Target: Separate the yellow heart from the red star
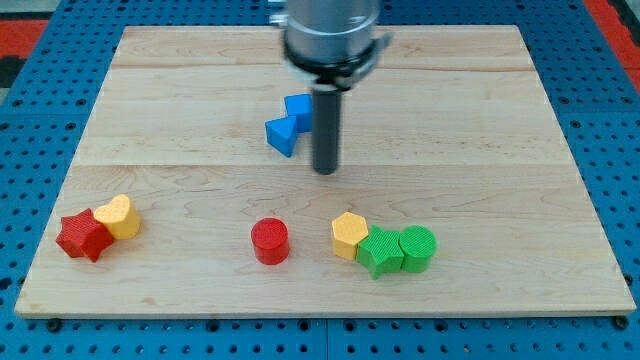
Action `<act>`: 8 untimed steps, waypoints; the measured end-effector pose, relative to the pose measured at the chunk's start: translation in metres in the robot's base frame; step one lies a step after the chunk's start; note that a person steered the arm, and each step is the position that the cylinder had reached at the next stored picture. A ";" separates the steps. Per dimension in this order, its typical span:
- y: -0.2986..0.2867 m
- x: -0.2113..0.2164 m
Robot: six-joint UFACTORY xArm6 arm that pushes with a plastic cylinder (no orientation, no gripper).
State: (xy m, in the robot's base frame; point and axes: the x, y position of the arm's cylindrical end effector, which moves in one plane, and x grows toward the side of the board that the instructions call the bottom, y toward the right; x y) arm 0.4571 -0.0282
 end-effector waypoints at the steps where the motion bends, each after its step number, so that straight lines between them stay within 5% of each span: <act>1: -0.067 0.020; 2: -0.122 0.033; 6: -0.088 0.070; 8: -0.211 0.115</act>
